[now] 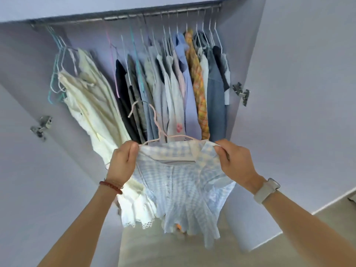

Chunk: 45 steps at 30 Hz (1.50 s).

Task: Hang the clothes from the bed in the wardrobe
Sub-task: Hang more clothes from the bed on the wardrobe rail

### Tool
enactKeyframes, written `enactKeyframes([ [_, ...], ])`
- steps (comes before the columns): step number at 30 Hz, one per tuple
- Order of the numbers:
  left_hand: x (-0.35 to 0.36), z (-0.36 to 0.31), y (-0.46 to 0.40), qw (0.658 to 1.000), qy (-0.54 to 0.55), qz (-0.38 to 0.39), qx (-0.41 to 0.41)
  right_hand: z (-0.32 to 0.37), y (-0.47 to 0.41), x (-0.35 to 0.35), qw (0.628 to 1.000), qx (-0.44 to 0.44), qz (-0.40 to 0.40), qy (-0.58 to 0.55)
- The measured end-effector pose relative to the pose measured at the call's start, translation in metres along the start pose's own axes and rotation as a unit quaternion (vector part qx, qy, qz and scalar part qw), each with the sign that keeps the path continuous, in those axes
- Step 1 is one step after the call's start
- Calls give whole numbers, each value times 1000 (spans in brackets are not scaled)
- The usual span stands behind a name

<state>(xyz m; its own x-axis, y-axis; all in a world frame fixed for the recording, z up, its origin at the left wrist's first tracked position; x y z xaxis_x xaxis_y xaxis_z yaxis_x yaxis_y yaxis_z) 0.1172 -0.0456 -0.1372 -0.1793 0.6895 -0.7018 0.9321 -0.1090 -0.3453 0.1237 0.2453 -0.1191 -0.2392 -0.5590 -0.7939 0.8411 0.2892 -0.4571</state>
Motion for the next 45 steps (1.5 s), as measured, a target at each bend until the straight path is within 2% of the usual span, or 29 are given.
enactKeyframes([
  [3,-17,20,1,999,-6,-31,-14,13,-34,13,999,-18,40,14],
  [7,-43,53,-17,992,24,-90,-81,30,-75,35,994,-56,86,28],
  [11,-77,86,-41,988,69,-108,-91,49,-117,60,989,-43,143,22],
  [17,-128,137,-81,989,84,-93,-78,100,-165,87,987,-78,133,51],
  [20,-142,159,-103,991,79,-46,-96,116,-186,97,976,-62,207,-20],
  [22,-143,175,-118,991,21,10,-130,126,-198,105,961,-51,260,-74],
  [24,-140,188,-129,986,-30,33,-160,135,-211,112,955,-20,273,-110],
  [26,-141,190,-139,985,-65,1,-162,140,-227,117,954,17,266,-138],
  [30,-161,180,-160,966,-194,-109,-134,141,-261,117,939,95,249,-216],
  [32,-175,177,-172,950,-248,-138,-132,145,-278,114,945,93,226,-220],
  [34,-188,178,-184,936,-271,-152,-165,155,-293,114,952,73,190,-229],
  [38,-204,187,-207,929,-246,-136,-242,173,-318,134,947,73,120,-289],
  [42,-209,201,-220,940,-170,-106,-274,192,-341,164,934,58,48,-350],
  [45,-209,210,-223,940,-151,-89,-294,206,-360,188,928,51,25,-369],
])
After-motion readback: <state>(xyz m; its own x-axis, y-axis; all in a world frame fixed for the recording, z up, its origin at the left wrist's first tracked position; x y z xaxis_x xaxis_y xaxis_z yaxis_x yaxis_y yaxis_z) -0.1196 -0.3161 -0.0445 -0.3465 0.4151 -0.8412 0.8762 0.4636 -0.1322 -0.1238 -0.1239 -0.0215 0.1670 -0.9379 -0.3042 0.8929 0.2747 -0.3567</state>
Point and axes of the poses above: each hand's wrist, its own y-axis away from the middle knuckle, its own x-axis out of the palm, z = x × y, the point moved 3 cm from there along -y, towards the middle knuckle, and after that the axes turned 12 degrees about z, right-handed, at the moved point
